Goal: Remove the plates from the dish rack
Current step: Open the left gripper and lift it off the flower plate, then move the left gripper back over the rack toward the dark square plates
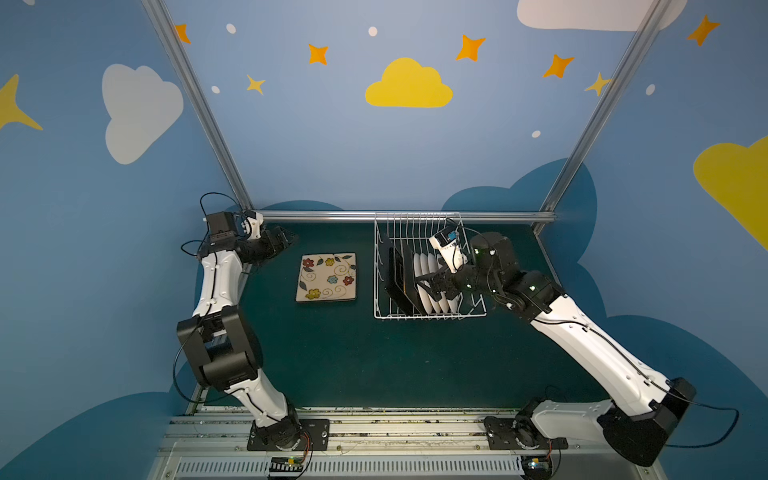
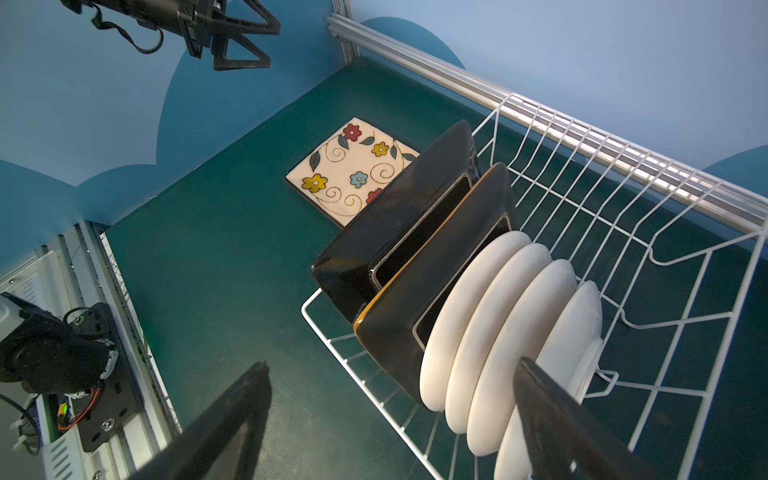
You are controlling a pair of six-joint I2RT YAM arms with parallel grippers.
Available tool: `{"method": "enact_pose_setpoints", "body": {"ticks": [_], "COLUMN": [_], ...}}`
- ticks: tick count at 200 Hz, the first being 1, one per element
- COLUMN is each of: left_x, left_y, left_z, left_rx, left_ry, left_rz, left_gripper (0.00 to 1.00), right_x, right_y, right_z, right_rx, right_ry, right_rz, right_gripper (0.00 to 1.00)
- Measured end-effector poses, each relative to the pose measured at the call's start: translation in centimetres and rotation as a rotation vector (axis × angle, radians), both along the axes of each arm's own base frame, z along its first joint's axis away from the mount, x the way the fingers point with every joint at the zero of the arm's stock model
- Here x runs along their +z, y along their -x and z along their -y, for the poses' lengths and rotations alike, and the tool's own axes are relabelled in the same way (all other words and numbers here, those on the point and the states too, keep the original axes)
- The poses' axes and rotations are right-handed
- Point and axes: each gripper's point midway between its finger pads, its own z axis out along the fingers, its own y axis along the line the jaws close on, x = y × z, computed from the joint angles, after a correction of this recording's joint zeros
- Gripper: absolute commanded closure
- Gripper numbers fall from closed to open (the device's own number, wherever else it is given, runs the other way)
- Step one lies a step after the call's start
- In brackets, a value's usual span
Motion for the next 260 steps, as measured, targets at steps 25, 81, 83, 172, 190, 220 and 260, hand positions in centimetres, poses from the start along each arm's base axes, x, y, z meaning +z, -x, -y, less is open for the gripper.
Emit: {"method": "enact_pose_setpoints", "body": {"ticks": [25,81,83,172,190,220,260], "left_x": [3.1,10.4,10.6,7.4,6.9,6.6,4.1], "left_y": [2.0,8.2,8.5,13.3,13.4,13.3,12.8], "left_z": [3.0,9.3,9.5,16.8,17.8,19.3,22.3], "left_rx": [-0.035,-0.134,-0.137,-0.244,-0.242,-0.237,-0.262], "left_ry": [-0.004,-0.075,-0.08,-0.134,-0.133,-0.126,-0.119], "left_rz": [0.054,0.237,0.243,0.191,0.17,0.149,0.06], "left_gripper": [0.01,0.01,0.01,0.02,0.02,0.04,0.07], "right_x": [0.3,1.4,1.4,0.8,0.7,0.5,0.2], "right_y": [0.2,1.0,1.0,0.9,1.0,1.4,1.6], "right_z": [0.1,1.2,1.2,3.0,3.5,4.2,4.4], "right_rx": [-0.002,-0.018,-0.019,-0.082,-0.104,-0.125,-0.145], "right_ry": [-0.003,-0.024,-0.024,0.026,0.025,0.014,0.004], "right_rz": [0.008,0.043,0.043,0.083,0.084,0.073,0.04], "right_gripper": [0.09,0.09,0.09,0.09,0.09,0.09,0.09]}}
